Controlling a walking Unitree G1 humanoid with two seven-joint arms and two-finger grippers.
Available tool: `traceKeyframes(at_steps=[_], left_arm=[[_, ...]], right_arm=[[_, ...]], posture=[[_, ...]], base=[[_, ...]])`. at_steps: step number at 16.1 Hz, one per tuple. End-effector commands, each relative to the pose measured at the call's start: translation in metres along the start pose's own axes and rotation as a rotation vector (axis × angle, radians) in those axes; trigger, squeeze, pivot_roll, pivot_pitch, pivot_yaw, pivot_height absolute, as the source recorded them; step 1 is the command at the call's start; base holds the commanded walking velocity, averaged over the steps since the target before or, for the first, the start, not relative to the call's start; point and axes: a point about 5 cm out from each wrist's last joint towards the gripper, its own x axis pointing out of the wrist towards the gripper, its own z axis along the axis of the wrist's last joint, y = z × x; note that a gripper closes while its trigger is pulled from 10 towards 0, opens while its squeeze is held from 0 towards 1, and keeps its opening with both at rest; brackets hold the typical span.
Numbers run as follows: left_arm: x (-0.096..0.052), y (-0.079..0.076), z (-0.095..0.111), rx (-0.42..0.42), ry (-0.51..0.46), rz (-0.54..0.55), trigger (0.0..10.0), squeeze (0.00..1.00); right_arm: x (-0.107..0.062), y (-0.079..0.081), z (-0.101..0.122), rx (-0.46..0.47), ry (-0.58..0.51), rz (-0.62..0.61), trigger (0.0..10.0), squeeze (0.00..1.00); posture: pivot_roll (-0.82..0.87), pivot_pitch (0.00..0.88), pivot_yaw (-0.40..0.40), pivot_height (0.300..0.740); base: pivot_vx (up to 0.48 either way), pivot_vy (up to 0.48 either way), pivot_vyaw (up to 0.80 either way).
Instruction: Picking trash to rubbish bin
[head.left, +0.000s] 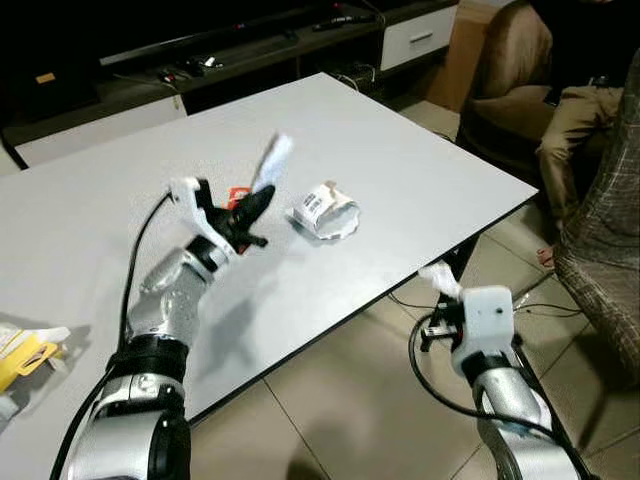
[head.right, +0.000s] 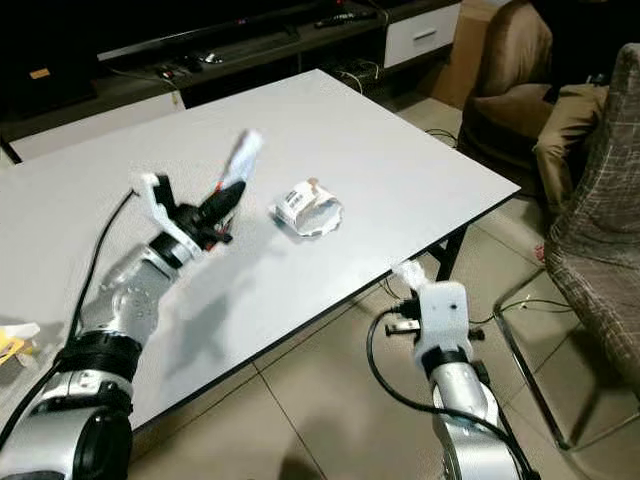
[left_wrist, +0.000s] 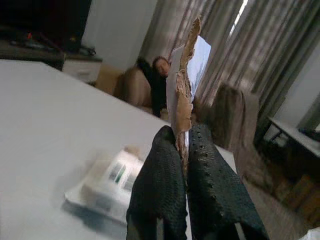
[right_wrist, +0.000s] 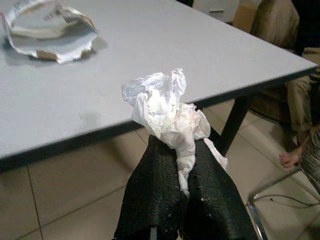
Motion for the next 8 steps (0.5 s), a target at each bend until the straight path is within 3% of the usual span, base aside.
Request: traceKeyframes(at_steps=[1, 3, 4, 7, 8], left_arm=[[0.006, -0.005, 0.010, 0.031, -0.026, 0.027, 0.0, 0.00], [0.008, -0.005, 0.011, 0.173, -0.031, 0.159, 0.0, 0.00], [0.002, -0.006, 0.005, 0.226, -0.007, 0.261, 10.0, 0.00], [-0.028, -0.020, -0.013, 0.364, 0.096, 0.332, 10.0, 0.00], [-0.038, -0.023, -0.019, 0.362, 0.134, 0.343, 10.0, 0.00]], right_arm=[[0.006, 0.001, 0.022, 0.021, -0.079, 0.019, 10.0, 0.00], [0.019, -0.007, 0.026, 0.072, -0.090, -0.011, 10.0, 0.00], [0.021, -0.012, 0.019, 0.077, -0.073, -0.035, 10.0, 0.00], [0.018, -0.010, 0.018, 0.063, -0.040, -0.041, 10.0, 0.00], [0.018, -0.009, 0.015, 0.050, -0.026, -0.041, 10.0, 0.00]], posture=[[-0.05, 0.000, 0.055, 0.740], [-0.05, 0.000, 0.085, 0.740], [-0.07, 0.000, 0.077, 0.740], [-0.04, 0.000, 0.037, 0.740], [-0.04, 0.000, 0.019, 0.740]], base=[[0.000, 0.000, 0.00], [0.000, 0.000, 0.00], [0.000, 0.000, 0.00], [0.000, 0.000, 0.00], [0.000, 0.000, 0.00]])
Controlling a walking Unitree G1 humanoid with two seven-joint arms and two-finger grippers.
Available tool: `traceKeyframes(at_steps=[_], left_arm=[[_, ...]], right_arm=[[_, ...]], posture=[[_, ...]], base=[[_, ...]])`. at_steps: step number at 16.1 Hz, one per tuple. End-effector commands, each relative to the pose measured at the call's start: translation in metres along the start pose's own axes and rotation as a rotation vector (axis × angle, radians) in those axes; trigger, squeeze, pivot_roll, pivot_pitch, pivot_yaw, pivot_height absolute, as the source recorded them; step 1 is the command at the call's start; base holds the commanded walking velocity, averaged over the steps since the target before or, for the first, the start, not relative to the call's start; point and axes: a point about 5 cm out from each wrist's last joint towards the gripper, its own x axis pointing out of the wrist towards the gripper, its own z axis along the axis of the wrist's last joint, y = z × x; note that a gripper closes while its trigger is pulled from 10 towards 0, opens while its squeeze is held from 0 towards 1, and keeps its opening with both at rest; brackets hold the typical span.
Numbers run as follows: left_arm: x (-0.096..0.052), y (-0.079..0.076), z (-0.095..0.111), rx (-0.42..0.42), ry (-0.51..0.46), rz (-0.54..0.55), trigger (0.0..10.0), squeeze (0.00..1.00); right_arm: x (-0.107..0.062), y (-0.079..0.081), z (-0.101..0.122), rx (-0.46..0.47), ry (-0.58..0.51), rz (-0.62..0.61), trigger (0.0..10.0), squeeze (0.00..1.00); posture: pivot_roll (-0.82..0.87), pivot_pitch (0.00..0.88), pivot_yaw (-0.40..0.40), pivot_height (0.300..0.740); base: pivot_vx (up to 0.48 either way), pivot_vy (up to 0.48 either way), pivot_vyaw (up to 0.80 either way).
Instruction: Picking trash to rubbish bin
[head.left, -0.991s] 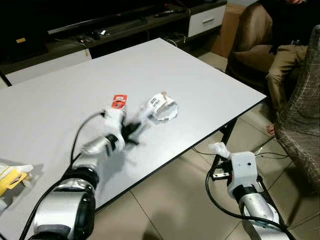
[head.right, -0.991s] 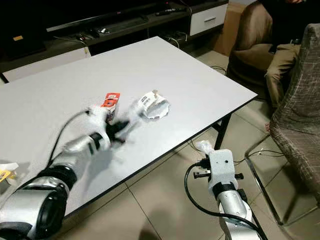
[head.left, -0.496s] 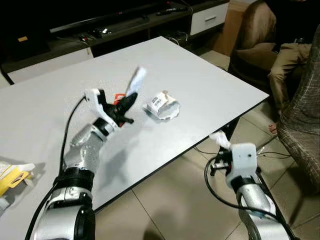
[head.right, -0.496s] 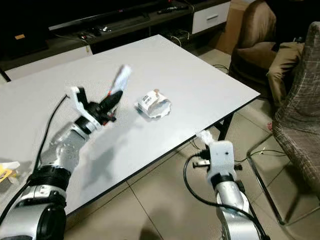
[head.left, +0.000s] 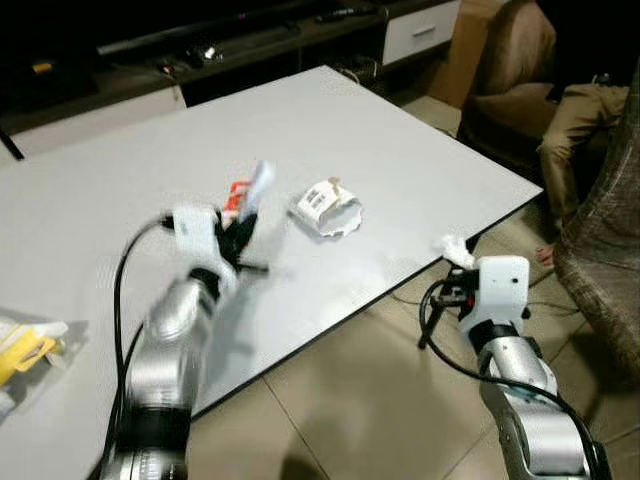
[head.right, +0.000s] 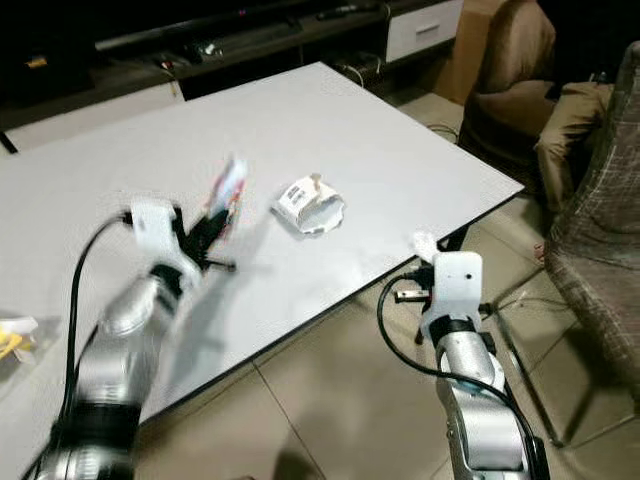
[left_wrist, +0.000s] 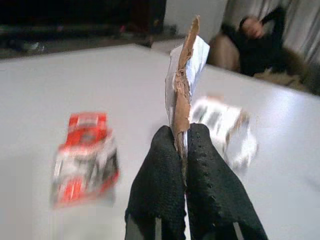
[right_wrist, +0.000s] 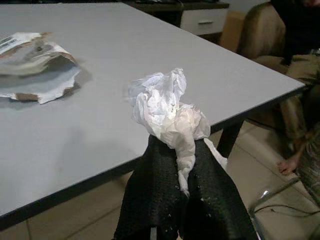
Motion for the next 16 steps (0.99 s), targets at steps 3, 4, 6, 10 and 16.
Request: traceKeyframes(at_steps=[3, 4, 6, 10, 16], left_arm=[[-0.027, -0.005, 0.000, 0.110, 0.046, 0.044, 10.0, 0.00], [-0.034, -0.009, -0.006, 0.084, 0.101, 0.034, 10.0, 0.00], [-0.041, -0.012, -0.011, 0.118, 0.131, 0.031, 10.0, 0.00], [-0.054, -0.017, -0.021, 0.192, 0.209, -0.011, 10.0, 0.00], [-0.058, -0.020, -0.022, 0.182, 0.215, 0.007, 10.0, 0.00]], right_arm=[[-0.006, 0.008, -0.011, 0.053, 0.045, 0.035, 10.0, 0.00], [-0.010, 0.007, -0.019, 0.068, 0.076, 0.034, 10.0, 0.00], [-0.019, 0.007, -0.037, 0.086, 0.144, 0.032, 10.0, 0.00], [-0.032, 0.011, -0.046, 0.096, 0.187, 0.040, 10.0, 0.00], [-0.032, 0.016, -0.050, 0.101, 0.203, 0.059, 10.0, 0.00]], posture=[[-0.02, 0.000, -0.001, 0.740], [-0.02, 0.000, -0.003, 0.740], [-0.01, 0.000, -0.003, 0.740], [-0.01, 0.000, 0.009, 0.740], [-0.01, 0.000, 0.001, 0.740]], base=[[0.000, 0.000, 0.00], [0.000, 0.000, 0.00], [0.000, 0.000, 0.00], [0.000, 0.000, 0.00], [-0.041, 0.000, 0.00]])
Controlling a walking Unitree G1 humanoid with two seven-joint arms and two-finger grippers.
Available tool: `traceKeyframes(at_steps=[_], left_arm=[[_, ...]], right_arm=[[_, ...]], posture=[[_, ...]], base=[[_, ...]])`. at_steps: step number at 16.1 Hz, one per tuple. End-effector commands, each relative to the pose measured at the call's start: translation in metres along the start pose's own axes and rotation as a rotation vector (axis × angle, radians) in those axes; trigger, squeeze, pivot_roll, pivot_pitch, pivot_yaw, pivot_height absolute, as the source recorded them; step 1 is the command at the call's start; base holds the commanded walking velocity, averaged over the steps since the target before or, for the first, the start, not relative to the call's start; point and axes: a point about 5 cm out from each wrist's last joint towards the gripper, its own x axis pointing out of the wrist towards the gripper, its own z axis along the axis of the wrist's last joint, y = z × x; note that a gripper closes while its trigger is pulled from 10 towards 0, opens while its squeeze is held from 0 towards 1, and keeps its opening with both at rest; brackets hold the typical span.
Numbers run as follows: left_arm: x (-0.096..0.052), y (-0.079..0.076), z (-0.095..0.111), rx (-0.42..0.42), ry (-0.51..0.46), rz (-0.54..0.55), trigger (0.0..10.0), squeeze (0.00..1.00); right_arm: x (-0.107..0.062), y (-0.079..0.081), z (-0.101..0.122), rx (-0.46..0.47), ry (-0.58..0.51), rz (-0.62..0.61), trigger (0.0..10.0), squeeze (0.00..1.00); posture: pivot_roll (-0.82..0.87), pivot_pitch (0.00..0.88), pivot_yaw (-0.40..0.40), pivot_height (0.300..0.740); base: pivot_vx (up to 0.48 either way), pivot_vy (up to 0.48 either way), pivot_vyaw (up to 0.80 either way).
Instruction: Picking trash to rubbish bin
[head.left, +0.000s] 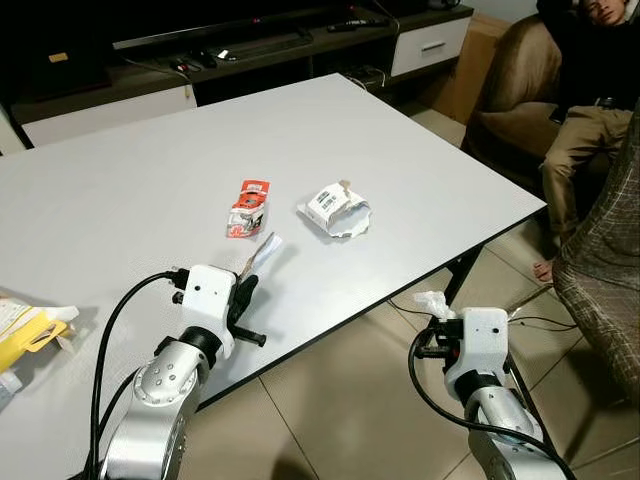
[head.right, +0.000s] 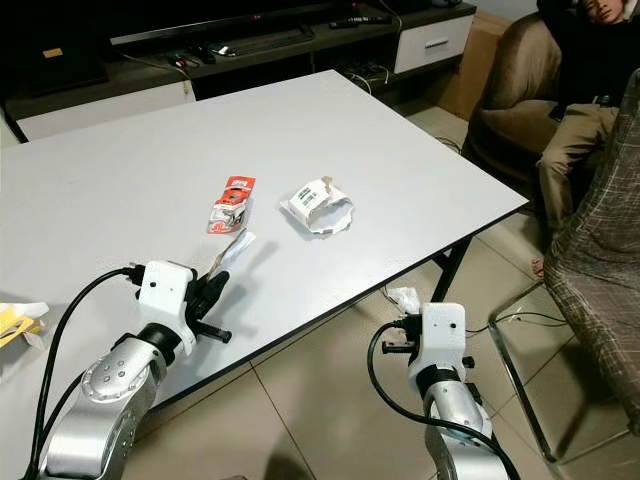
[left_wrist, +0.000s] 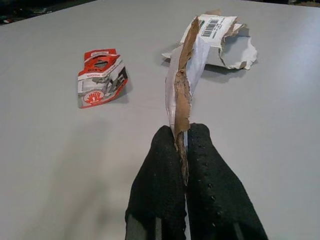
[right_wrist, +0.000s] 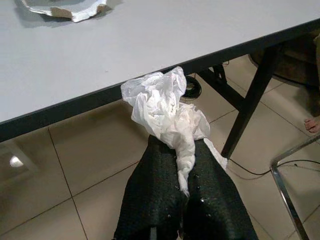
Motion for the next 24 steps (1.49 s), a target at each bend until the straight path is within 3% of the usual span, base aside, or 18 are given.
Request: traceKeyframes(at_steps=[1, 12, 19, 24], left_arm=[[-0.001, -0.003, -0.001, 0.006, 0.014, 0.004, 10.0, 0.00], [-0.003, -0.010, -0.008, 0.020, 0.041, -0.025, 10.0, 0.00], [-0.003, -0.014, -0.011, 0.007, 0.045, -0.019, 10.0, 0.00], [-0.004, -0.016, -0.013, -0.062, 0.019, 0.002, 10.0, 0.00]], right_arm=[[0.001, 0.001, 0.000, -0.006, 0.007, 0.016, 10.0, 0.00], [0.003, 0.000, -0.004, -0.090, 0.008, 0.005, 10.0, 0.00], [0.004, -0.001, -0.008, -0.092, 0.031, 0.006, 10.0, 0.00], [0.003, -0.003, -0.012, -0.076, 0.053, -0.008, 10.0, 0.00]], posture=[[-0.01, 0.000, 0.001, 0.740], [-0.02, 0.000, 0.015, 0.740], [-0.02, 0.000, -0.002, 0.740], [-0.02, 0.000, -0.008, 0.740]], base=[[-0.277, 0.000, 0.00], [-0.305, 0.000, 0.00], [-0.304, 0.000, 0.00], [-0.055, 0.000, 0.00]])
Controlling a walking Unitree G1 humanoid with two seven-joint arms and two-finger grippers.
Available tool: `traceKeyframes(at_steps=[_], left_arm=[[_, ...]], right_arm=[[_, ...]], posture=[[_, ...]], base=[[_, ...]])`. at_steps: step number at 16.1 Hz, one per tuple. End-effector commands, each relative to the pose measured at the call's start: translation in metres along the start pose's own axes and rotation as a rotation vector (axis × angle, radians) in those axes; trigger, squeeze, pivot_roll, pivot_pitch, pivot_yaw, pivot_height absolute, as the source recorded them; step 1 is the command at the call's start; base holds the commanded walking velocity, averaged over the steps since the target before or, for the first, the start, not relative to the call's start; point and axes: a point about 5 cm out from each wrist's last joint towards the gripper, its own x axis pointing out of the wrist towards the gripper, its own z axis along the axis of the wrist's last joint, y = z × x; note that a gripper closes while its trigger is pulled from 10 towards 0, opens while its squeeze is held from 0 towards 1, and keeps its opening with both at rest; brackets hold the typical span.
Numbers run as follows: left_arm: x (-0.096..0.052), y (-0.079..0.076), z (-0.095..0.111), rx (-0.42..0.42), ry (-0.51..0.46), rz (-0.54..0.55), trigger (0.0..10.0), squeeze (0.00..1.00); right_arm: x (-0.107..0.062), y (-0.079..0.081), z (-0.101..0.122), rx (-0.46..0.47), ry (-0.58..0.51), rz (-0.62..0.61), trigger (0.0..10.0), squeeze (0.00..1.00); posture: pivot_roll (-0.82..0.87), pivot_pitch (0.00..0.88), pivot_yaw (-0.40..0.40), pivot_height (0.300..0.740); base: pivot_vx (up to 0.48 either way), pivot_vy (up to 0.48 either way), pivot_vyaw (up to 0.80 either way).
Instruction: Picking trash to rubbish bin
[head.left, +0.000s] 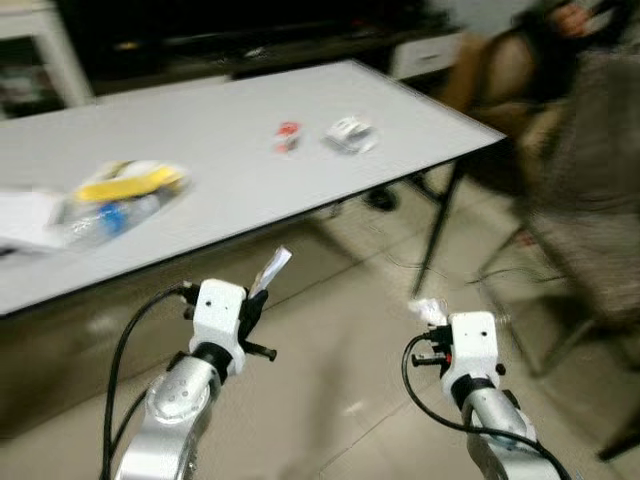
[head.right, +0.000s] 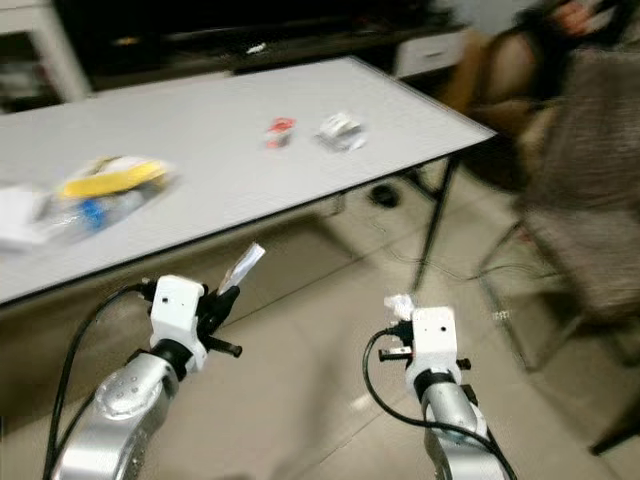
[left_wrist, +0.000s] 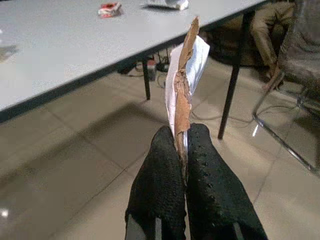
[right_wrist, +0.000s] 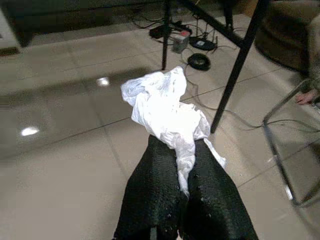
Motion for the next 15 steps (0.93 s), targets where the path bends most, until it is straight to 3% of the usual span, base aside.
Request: traceKeyframes(at_steps=[1, 5, 15], left_arm=[[0.0028, 0.0020, 0.0056, 0.015, -0.022, 0.004, 10.0, 0.00], [0.0029, 0.0047, 0.0034, 0.024, -0.010, 0.039, 10.0, 0.00], [-0.0022, -0.0004, 0.0009, 0.057, 0.001, 0.032, 10.0, 0.00]], right_arm=[[0.0001, -0.0018, 0.0016, 0.001, -0.002, -0.011, 10.0, 0.00], [-0.0027, -0.0015, 0.0011, -0.010, 0.002, -0.004, 10.0, 0.00], [-0.0021, -0.0014, 0.0041, -0.027, -0.002, 0.014, 10.0, 0.00]], posture=[[-0.02, 0.000, -0.009, 0.740], [-0.02, 0.000, -0.013, 0.740], [-0.01, 0.000, -0.031, 0.740]], base=[[0.000, 0.000, 0.00], [0.000, -0.064, 0.00], [0.000, -0.418, 0.00]])
